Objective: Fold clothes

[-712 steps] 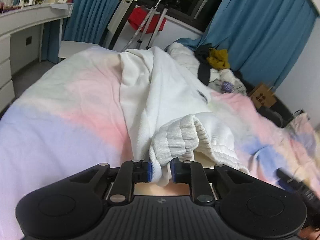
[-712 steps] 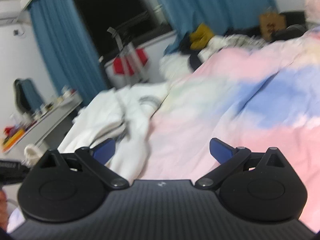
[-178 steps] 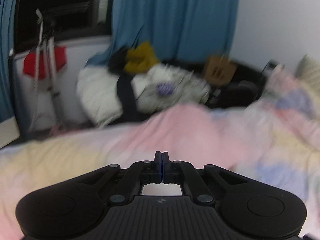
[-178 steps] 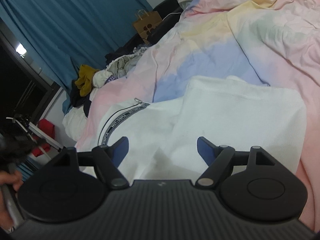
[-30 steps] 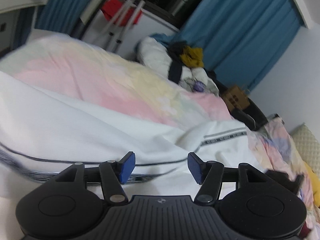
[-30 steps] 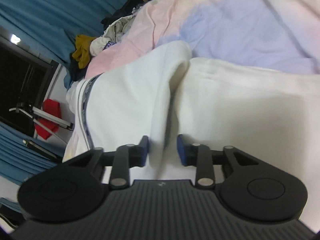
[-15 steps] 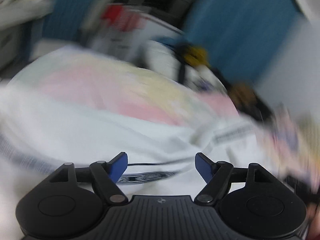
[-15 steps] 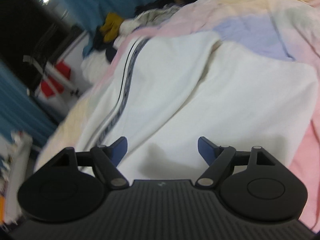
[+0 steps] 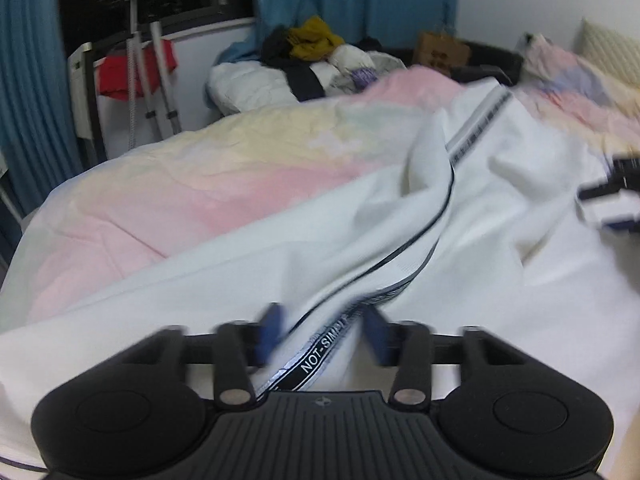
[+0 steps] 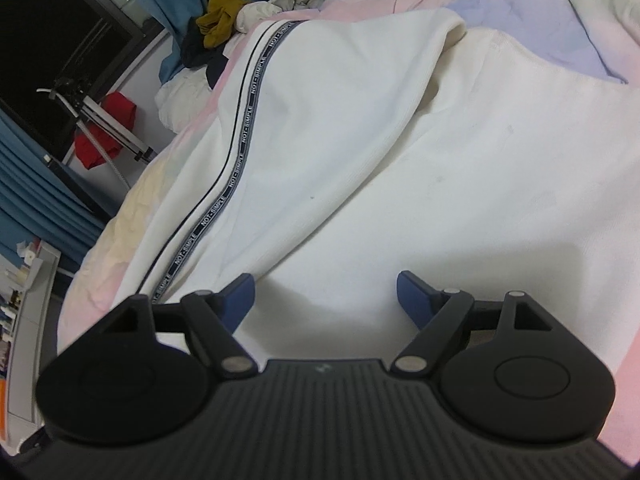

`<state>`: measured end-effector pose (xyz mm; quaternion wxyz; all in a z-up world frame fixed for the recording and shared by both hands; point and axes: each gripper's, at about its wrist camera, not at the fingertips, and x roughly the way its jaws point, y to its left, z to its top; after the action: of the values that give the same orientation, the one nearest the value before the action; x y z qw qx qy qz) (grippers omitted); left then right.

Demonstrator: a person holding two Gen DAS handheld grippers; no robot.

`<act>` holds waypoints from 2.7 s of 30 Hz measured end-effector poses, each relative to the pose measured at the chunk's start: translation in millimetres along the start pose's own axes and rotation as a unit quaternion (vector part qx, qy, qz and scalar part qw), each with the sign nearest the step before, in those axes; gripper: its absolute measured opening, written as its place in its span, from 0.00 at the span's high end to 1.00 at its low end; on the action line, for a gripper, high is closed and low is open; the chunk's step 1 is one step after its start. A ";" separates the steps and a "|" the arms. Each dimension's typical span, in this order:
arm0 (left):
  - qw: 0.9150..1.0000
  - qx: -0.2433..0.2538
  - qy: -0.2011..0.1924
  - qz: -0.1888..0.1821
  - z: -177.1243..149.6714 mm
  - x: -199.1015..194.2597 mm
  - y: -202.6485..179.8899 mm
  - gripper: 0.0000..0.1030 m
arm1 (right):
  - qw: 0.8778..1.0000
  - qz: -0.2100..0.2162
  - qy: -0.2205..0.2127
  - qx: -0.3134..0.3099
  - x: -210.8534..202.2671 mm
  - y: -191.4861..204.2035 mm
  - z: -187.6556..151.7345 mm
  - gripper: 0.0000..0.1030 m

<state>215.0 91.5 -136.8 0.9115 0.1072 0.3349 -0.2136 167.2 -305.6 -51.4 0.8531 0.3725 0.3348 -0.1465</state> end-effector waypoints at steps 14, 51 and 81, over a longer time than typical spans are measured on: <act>0.987 -0.124 -0.042 0.098 126.8 29.2 85.3 0.88 | 1.000 0.017 -0.004 0.023 0.7 3.9 0.9 0.21; 0.868 -0.493 -0.006 -0.067 -23.1 -115.5 283.7 0.78 | 0.995 -0.044 -0.046 -0.077 -0.5 29.4 -9.5 0.18; 0.885 -0.440 -0.059 0.141 66.4 -28.3 379.8 0.44 | 0.995 -0.030 -0.087 -0.048 19.5 32.6 4.2 0.16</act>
<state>408.3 414.4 -48.4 0.9035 -0.2716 0.3217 0.0802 199.7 -286.6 -45.1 0.8912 0.3064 0.2768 -0.1876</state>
